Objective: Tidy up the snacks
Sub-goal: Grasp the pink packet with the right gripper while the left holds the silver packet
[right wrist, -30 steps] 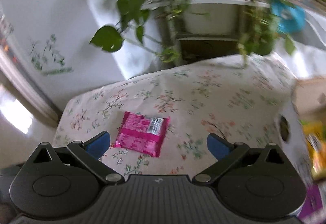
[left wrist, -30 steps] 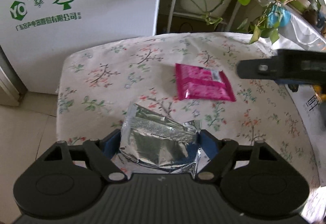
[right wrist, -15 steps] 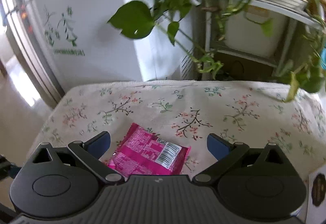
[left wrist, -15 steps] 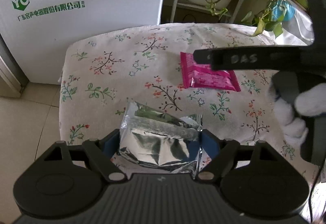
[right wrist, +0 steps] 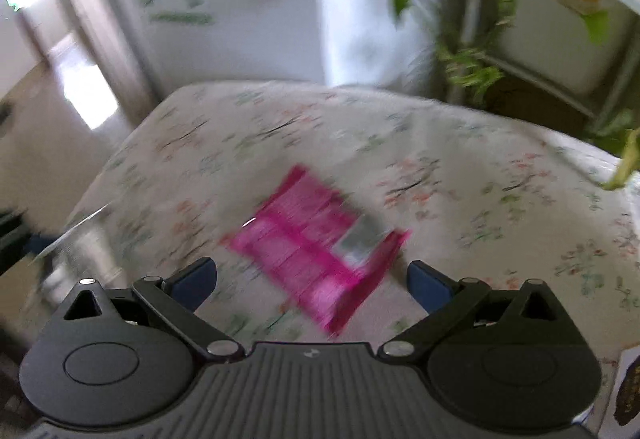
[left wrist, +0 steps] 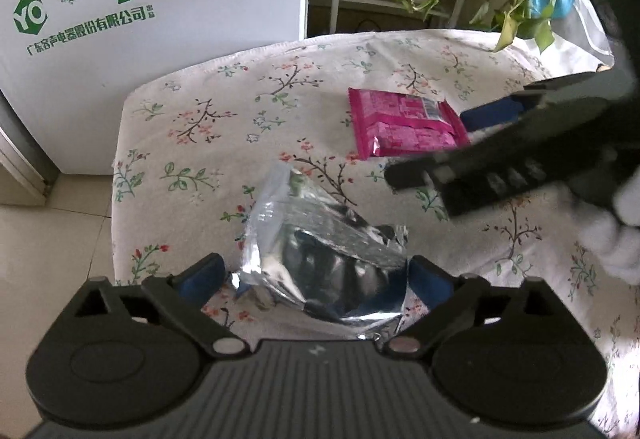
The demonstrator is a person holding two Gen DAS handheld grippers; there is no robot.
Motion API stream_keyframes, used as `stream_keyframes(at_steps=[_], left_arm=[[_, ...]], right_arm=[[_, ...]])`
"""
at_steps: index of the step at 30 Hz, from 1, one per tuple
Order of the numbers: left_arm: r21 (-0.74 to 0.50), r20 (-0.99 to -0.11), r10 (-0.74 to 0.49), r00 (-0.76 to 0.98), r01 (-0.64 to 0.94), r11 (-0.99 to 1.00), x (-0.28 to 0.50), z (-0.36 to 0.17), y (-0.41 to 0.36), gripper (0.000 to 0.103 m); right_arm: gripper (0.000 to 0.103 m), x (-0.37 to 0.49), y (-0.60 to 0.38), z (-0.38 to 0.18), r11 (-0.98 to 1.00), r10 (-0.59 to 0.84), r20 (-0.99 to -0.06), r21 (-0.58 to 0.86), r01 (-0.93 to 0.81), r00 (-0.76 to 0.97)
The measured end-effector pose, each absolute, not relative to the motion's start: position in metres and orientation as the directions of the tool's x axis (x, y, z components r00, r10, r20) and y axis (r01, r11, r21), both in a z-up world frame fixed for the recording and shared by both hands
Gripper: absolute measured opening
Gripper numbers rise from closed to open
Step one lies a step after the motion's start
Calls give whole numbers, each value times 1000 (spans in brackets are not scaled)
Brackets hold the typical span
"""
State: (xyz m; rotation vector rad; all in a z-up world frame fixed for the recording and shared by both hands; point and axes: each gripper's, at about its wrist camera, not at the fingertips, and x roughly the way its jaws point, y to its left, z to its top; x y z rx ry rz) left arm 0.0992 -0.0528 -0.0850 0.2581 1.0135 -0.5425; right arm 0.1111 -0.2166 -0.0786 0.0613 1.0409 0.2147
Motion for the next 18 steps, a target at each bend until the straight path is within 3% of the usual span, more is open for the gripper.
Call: stream_keyframes(at_steps=[4, 11, 18], left_arm=[[-24, -860, -298, 414, 551, 834, 97, -86, -57, 102], [-22, -858, -300, 417, 553, 833, 97, -87, -56, 102], [-20, -852, -305, 426, 555, 831, 96, -87, -55, 102]], right_arm=[[103, 103, -214, -70, 965, 234, -853, 144, -220, 467], [103, 112, -226, -68, 990, 137, -771, 95, -101, 622], [103, 125, -234, -92, 987, 151, -761, 150, -55, 631]])
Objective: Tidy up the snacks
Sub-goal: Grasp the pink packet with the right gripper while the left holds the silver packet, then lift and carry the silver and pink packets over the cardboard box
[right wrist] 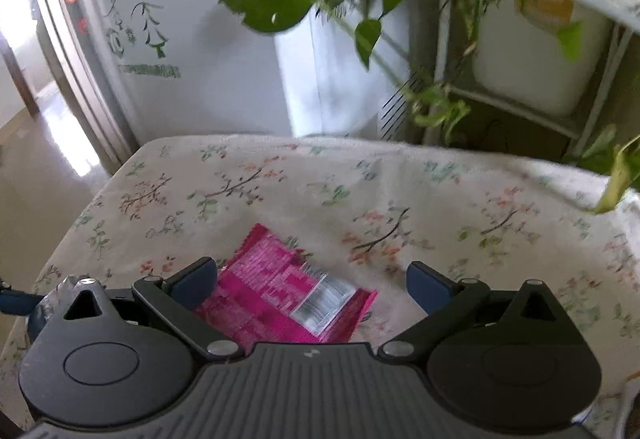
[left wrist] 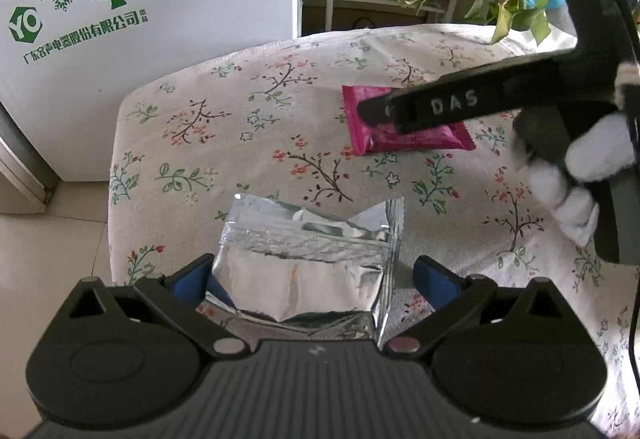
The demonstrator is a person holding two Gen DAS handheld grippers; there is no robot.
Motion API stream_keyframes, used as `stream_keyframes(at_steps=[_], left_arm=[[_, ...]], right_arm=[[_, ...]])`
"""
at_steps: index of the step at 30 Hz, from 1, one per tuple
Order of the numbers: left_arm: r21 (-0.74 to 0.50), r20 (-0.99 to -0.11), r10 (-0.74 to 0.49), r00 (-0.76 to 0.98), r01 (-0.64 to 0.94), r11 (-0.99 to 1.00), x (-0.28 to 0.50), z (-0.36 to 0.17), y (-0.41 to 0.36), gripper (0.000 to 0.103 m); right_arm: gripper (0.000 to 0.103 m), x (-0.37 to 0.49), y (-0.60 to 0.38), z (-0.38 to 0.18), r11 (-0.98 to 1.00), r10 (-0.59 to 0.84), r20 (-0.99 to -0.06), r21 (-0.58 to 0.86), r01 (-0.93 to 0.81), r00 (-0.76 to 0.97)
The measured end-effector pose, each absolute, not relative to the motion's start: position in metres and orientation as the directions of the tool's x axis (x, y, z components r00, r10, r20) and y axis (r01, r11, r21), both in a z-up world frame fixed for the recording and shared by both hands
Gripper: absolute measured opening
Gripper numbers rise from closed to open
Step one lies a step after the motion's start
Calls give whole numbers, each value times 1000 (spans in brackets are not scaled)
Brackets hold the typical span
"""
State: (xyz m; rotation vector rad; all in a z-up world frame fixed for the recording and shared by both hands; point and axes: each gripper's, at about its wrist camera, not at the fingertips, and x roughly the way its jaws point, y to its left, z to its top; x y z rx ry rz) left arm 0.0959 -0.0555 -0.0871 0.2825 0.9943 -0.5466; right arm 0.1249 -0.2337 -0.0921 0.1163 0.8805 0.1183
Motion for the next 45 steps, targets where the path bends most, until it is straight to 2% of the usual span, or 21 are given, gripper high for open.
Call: stream_keyframes(at_steps=[6, 11, 19, 26, 29, 31, 32, 34, 36, 41, 45], left_arm=[[-18, -848, -308, 432, 557, 830, 95, -88, -55, 103], [-17, -846, -310, 434, 559, 829, 94, -88, -55, 103], [-15, -833, -319, 453, 557, 830, 92, -89, -53, 103], [-12, -826, -331, 456, 572, 820, 94, -89, -53, 103], [-9, -827, -327, 458, 570, 821, 96, -89, -55, 103], [-10, -830, -320, 457, 562, 827, 97, -88, -57, 101], [-9, -831, -316, 458, 557, 830, 97, -87, -57, 100], [-5, -827, -313, 467, 550, 835, 97, -85, -56, 91], [-11, -825, -317, 467, 548, 837, 98, -81, -57, 81], [-7, -836, -290, 466, 519, 855, 98, -80, -60, 79], [-9, -844, -273, 462, 496, 868, 99, -79, -58, 79]], right_arm=[[101, 119, -220, -85, 964, 240, -813, 134, -230, 531], [96, 111, -204, -81, 936, 221, -856, 51, -349, 468], [97, 116, -198, -82, 947, 140, -812, -58, -316, 567], [100, 118, -202, -89, 952, 190, -799, 8, -306, 571], [88, 117, -201, -88, 950, 219, -795, 41, -310, 566], [70, 115, -202, -84, 948, 229, -795, 51, -315, 561], [67, 114, -202, -82, 948, 230, -798, 55, -313, 557], [60, 112, -202, -79, 951, 222, -804, 54, -304, 551], [58, 108, -201, -78, 955, 211, -807, 50, -292, 551], [57, 102, -194, -75, 966, 169, -818, 26, -258, 550], [57, 95, -198, -70, 972, 197, -825, 94, -216, 529]])
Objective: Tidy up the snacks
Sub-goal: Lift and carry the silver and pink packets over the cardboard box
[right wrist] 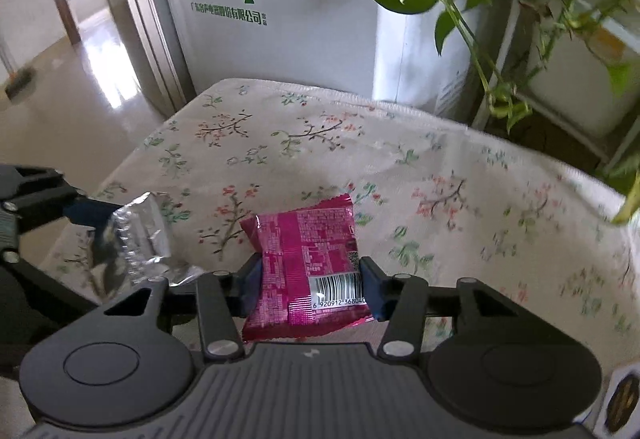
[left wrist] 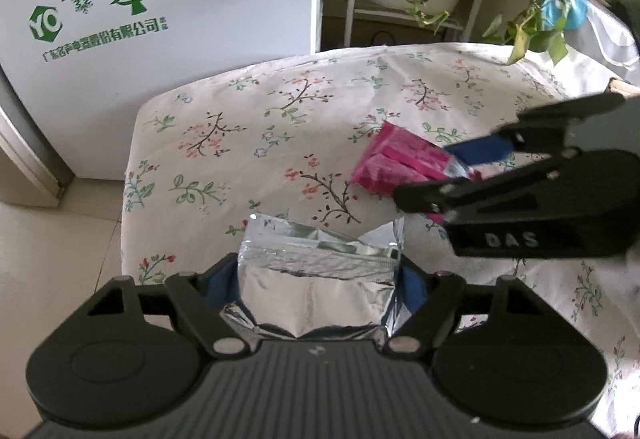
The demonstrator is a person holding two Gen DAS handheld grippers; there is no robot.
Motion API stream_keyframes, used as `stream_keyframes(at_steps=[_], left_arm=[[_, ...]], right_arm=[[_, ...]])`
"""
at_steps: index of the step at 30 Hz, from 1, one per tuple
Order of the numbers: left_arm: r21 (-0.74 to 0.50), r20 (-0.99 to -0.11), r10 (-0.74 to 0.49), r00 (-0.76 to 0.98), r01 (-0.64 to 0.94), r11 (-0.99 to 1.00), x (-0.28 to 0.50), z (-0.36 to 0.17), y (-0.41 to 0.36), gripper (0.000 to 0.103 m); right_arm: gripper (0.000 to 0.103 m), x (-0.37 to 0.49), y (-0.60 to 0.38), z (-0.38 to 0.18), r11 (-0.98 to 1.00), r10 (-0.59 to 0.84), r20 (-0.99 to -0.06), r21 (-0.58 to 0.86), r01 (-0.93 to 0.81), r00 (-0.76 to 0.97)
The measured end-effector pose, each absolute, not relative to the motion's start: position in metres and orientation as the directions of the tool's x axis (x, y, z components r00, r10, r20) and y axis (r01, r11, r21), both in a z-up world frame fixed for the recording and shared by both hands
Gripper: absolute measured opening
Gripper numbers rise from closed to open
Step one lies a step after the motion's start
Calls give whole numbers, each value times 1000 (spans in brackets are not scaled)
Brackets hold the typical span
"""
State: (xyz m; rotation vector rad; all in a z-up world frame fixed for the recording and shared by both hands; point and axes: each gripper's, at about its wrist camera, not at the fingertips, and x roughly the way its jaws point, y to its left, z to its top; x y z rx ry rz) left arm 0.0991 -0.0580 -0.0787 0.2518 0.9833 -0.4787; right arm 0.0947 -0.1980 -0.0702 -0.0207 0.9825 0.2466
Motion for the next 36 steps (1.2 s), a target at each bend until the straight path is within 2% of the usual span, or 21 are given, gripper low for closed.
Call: stream_keyframes(at_steps=[10, 26, 36], left_arm=[[-10, -833, -268, 484, 471, 882, 96, -65, -54, 79], [-35, -778, -300, 552, 439, 898, 71, -22, -61, 79], [-34, -757, -305, 578, 432, 901, 56, -4, -66, 79]], right_arm=[[57, 69, -205, -55, 990, 140, -821, 133, -52, 554], [57, 13, -210, 9, 984, -41, -743, 85, 155, 668], [57, -27, -226, 38, 955, -92, -712, 135, 264, 696]])
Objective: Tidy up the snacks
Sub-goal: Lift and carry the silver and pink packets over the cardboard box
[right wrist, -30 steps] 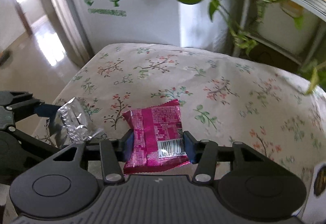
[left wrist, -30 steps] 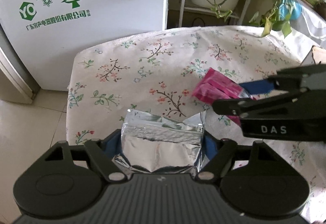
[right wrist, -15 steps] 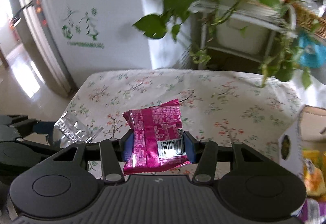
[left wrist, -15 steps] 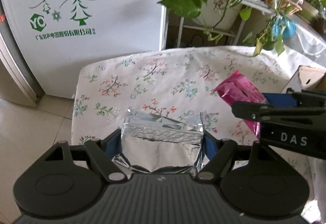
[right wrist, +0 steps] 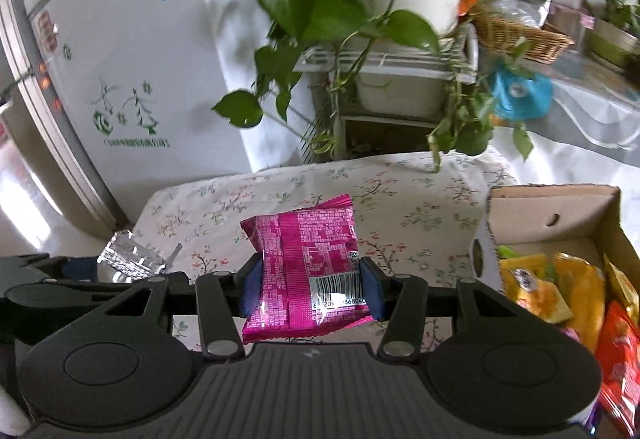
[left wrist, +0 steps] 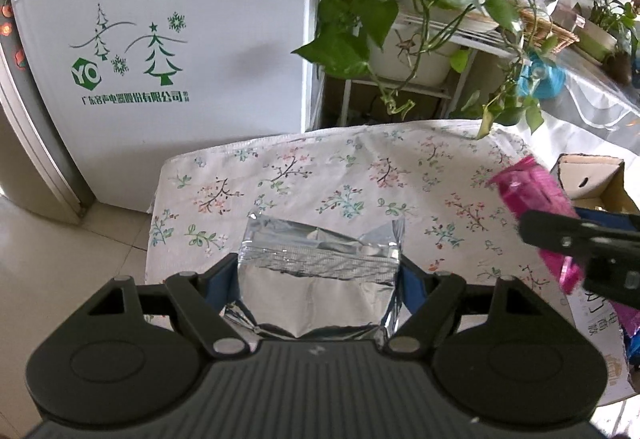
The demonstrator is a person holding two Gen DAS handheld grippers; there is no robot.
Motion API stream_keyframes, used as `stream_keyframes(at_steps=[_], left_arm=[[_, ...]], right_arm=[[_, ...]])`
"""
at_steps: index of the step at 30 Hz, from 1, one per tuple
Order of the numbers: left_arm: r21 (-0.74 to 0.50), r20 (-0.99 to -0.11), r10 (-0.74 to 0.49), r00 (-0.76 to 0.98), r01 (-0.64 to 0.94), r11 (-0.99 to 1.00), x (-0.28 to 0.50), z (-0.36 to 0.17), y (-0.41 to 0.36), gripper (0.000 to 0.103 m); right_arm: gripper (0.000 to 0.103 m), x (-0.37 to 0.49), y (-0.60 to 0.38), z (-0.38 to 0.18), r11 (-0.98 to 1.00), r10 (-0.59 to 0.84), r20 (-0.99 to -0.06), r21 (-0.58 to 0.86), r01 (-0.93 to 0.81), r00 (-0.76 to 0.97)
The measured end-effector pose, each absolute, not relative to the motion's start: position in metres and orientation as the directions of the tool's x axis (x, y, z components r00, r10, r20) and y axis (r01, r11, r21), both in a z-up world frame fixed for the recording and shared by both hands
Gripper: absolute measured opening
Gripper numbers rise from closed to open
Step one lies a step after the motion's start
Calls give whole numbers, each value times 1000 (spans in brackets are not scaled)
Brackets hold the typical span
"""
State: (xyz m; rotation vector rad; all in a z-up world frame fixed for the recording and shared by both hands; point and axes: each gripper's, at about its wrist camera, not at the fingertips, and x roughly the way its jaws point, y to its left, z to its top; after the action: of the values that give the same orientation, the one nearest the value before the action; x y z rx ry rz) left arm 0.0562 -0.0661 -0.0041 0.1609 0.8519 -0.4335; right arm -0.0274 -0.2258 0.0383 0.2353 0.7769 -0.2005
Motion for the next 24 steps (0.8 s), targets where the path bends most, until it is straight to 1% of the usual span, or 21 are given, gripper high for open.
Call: stream_keyframes(at_steps=[7, 16, 24], left_arm=[[-48, -733, -322, 599, 426, 903, 45, 11, -76, 80], [-65, -709, -355, 609, 444, 894, 37, 22, -101, 80], [-91, -698, -399, 594, 480, 873, 26, 26, -130, 80]], right_arm=[[57, -51, -240, 54, 943, -98, -672, 174, 285, 734], [57, -64, -262, 60, 929, -127, -661, 182, 322, 739], [57, -87, -292, 73, 898, -185, -627, 204, 389, 757]])
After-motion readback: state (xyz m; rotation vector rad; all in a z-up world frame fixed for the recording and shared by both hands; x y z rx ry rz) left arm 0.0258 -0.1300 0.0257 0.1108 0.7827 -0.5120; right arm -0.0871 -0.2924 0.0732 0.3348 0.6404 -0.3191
